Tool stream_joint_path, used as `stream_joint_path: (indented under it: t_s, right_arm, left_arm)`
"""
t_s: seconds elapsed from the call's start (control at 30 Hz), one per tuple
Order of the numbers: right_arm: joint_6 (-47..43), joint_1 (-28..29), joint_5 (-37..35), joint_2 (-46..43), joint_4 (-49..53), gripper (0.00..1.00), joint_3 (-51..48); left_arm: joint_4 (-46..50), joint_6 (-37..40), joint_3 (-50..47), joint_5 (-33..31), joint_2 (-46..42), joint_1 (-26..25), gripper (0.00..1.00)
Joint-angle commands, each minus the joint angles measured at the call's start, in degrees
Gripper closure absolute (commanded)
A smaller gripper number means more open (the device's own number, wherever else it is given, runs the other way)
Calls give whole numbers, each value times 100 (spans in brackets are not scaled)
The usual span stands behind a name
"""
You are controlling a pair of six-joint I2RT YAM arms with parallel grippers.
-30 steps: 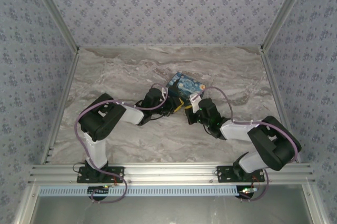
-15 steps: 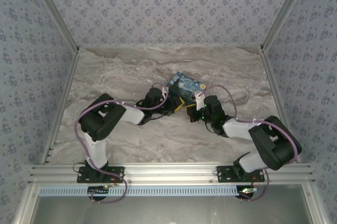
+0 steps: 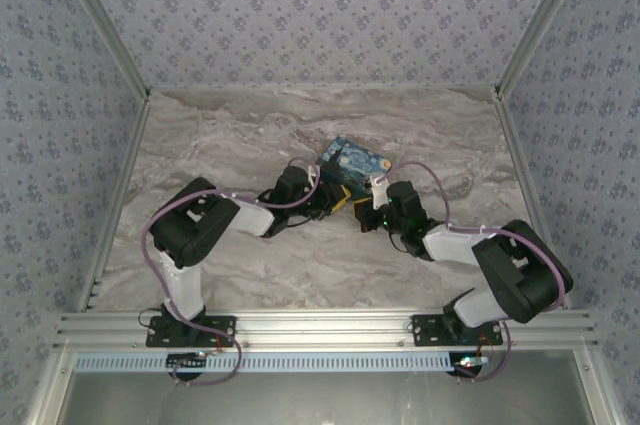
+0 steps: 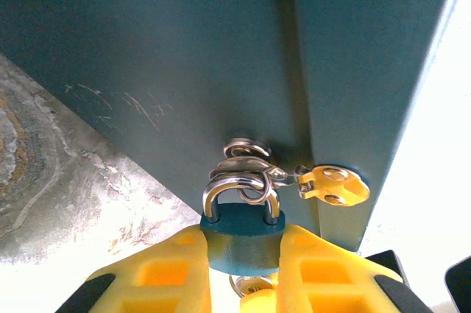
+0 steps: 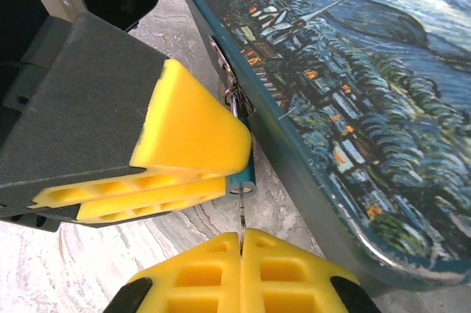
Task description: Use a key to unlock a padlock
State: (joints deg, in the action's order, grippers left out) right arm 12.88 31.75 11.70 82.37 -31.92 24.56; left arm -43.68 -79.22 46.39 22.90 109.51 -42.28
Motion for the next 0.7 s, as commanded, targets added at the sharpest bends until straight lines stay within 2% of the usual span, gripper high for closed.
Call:
stream_joint_path:
  t_s: [0.0, 0.1, 0.37, 0.47, 0.67]
  right_arm:
    - [-586, 361, -335, -240, -534, 100, 325]
    - [-991, 528, -796, -294, -232, 100, 402]
    - [-1551, 635, -967, -216, -125, 100, 453]
    - [-1519, 634, -880, -186, -221, 100, 445]
    - [-1012, 461, -245, -108, -609, 100, 400]
  left_arm:
    - [-65, -82, 90, 413, 105, -201, 80]
    - [-124, -180, 78, 448, 114, -201, 80]
    - [-244, -371, 83, 513, 148, -212, 80]
    - [-237, -386, 108, 523, 149, -234, 80]
    - [-211, -390, 161, 532, 175, -250, 80]
